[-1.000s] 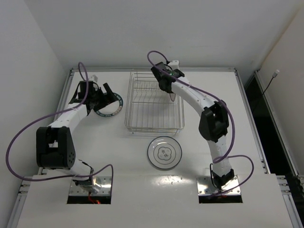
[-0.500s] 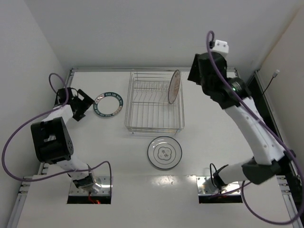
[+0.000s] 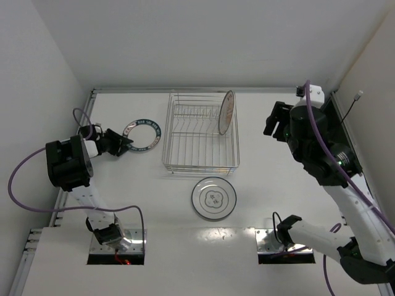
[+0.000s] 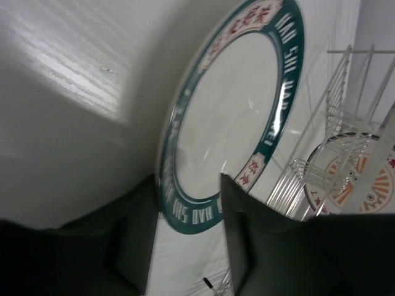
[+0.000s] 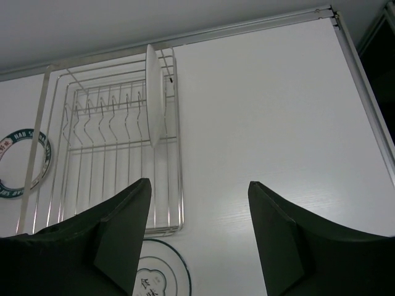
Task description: Load the plates into the dish rack
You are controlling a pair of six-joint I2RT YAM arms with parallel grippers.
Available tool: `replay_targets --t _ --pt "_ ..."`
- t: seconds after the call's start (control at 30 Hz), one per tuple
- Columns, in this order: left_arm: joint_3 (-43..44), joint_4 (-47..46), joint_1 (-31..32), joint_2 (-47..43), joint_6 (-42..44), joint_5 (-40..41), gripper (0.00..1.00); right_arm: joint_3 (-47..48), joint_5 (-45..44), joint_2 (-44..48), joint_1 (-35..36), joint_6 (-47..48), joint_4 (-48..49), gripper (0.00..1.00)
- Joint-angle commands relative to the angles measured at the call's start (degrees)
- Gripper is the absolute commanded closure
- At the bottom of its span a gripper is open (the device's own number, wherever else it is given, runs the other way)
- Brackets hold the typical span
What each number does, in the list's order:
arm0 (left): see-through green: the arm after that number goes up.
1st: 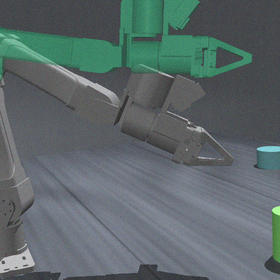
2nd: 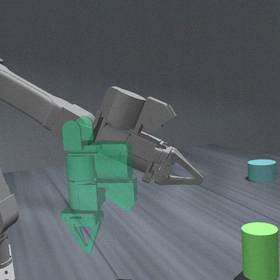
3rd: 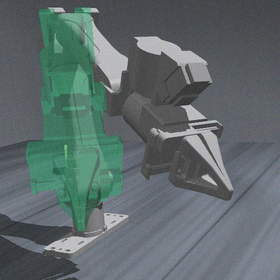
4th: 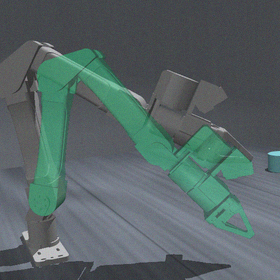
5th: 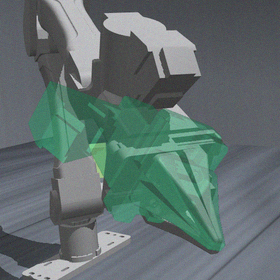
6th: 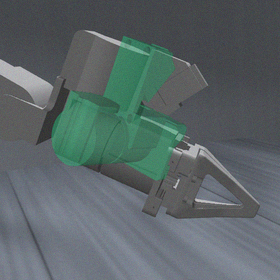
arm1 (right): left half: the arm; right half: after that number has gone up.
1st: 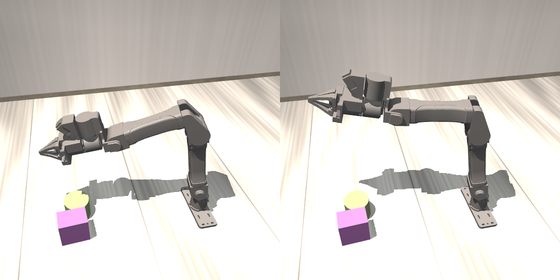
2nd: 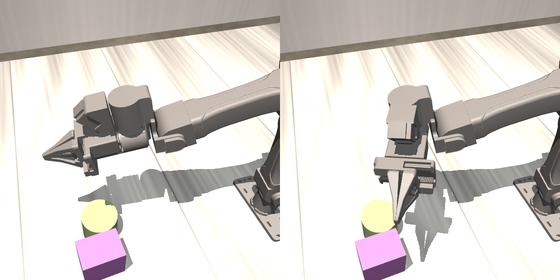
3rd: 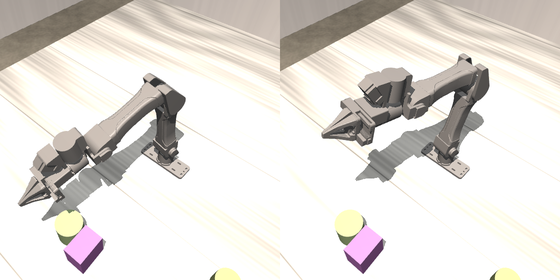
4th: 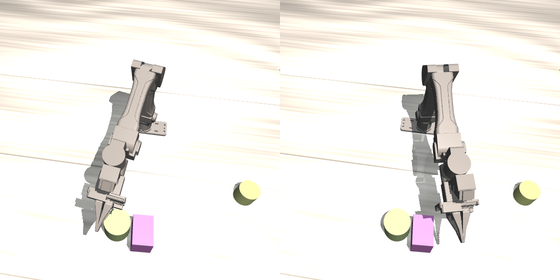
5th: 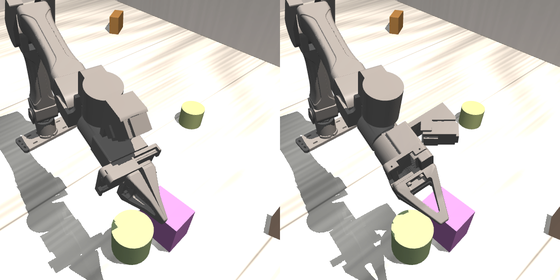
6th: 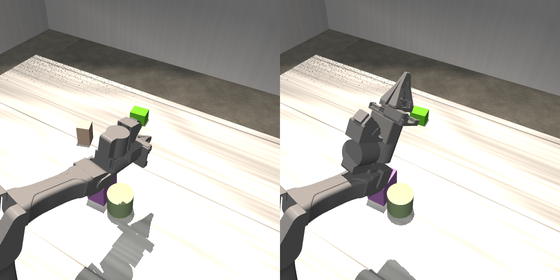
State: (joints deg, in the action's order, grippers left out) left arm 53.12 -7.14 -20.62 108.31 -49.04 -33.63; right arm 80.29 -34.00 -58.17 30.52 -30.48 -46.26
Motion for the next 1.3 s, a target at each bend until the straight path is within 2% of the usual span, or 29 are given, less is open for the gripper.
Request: replay_targets --t 0.0,0.03,0.07,0.1,0.2,0.33,0.37,0.43,0.47,0.53,0.6,0.63,0.67,0.7,0.73,0.77,0.8,0.87,0.97,1.1,1.27 --pt "-1.45 -1.03 0.32 4.18 -0.18 -4.60 0.69 -0.31 -2.47 2.45 -0.11 0.95 -0.84 0.38" --pt "-1.44 -1.04 0.32 4.71 -0.18 -5.13 0.78 -0.31 -3.17 3.15 -0.11 0.95 -0.85 0.38" --pt "-0.92 -1.04 0.32 4.72 -0.18 -5.65 0.94 -0.83 -3.18 3.67 -0.11 1.47 -0.85 0.38" --pt "-0.92 -1.04 0.32 4.72 -0.18 -6.44 1.00 -0.84 -3.79 3.68 -0.11 1.48 -1.63 0.38" --pt "-0.92 -2.44 0.32 1.04 0.95 -5.84 1.00 -0.84 -2.39 3.68 -0.11 1.48 -2.26 0.38" --pt "-2.57 -7.97 0.32 -12.22 2.45 -4.44 1.00 -2.94 3.31 3.68 -0.11 2.71 -1.73 0.38" --pt "-4.76 -12.16 0.32 -17.73 1.41 -4.43 1.00 -3.64 6.63 3.68 -0.11 3.40 -0.51 0.38" --pt "-7.23 -17.62 0.32 -22.60 -0.26 -6.62 1.00 -5.83 11.39 3.68 -0.11 5.51 3.08 0.37" --pt "-9.77 -23.39 -0.29 -24.53 -2.53 -7.50 1.00 -6.37 17.59 3.68 -0.11 6.30 4.32 0.35" --pt "-11.89 -29.05 -0.99 -28.32 -5.35 -10.39 1.00 -7.16 24.56 3.16 -0.11 8.23 7.83 0.34" --pt "-15.14 -45.53 -1.00 -26.68 -14.99 -16.45 1.00 -8.83 36.23 2.63 -0.11 8.24 11.44 0.34" --pt "-16.20 -53.69 -1.00 -24.83 -20.17 -18.47 1.00 -9.53 36.28 2.63 -0.11 8.24 13.28 0.34" --pt "-16.99 -62.30 -1.00 -22.47 -26.05 -20.23 1.00 -10.41 40.90 2.63 -0.11 8.24 15.39 0.34" --pt "-17.52 -83.01 -1.00 -19.48 -40.12 -21.56 1.00 -11.38 43.03 2.63 -0.11 7.63 17.67 0.31" --pt "-17.53 -94.35 -1.00 -12.15 -48.00 -22.26 1.00 -13.91 46.97 3.41 -0.11 5.97 23.61 0.31" --pt "-16.40 -101.95 -0.39 -9.11 -54.17 -23.40 1.00 -15.50 48.83 4.11 -0.11 5.00 26.98 0.30" --pt "-13.77 -102.02 1.79 -7.43 -56.58 -24.46 1.00 -18.04 50.24 4.12 -0.11 4.12 30.06 0.30" --pt "-14.62 -102.02 4.52 -8.02 -55.12 -23.33 1.00 -20.25 53.15 2.47 -0.64 1.22 38.82 0.30" --pt "-13.66 -102.02 10.59 -8.64 -54.59 -25.26 1.00 -22.20 54.30 -1.05 -0.64 -0.90 47.10 0.30" --pt "-13.66 -102.02 14.90 -9.96 -54.59 -26.40 1.00 -22.72 56.41 -8.35 -1.17 -2.22 53.19 0.30" --pt "-13.66 -102.02 17.80 -11.10 -54.06 -26.92 1.00 -20.53 58.17 -16.88 -2.49 -2.22 55.22 0.30"
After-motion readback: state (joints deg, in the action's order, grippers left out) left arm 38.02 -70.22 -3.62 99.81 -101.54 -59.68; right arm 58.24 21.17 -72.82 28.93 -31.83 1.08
